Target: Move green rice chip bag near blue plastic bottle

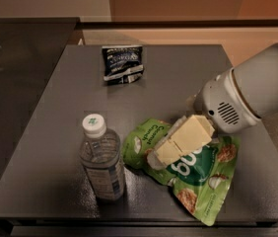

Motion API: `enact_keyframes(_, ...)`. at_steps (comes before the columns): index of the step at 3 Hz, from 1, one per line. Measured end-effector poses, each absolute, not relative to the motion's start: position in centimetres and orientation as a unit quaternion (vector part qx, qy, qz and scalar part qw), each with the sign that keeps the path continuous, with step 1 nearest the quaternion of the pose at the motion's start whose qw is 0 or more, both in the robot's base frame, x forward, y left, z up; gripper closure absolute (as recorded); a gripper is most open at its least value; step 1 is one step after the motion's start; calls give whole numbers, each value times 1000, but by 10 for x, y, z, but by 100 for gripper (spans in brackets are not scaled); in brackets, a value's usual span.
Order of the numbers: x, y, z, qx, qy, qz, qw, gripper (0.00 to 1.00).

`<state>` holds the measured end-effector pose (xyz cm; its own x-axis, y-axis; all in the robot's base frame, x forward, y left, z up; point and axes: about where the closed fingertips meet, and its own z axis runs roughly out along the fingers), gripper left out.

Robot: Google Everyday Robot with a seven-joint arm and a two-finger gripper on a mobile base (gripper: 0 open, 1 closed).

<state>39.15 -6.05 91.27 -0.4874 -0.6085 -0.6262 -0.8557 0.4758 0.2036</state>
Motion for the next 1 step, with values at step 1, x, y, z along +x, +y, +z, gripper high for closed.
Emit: enact_keyframes(1,391,-60,913,-444,824,254,243,0)
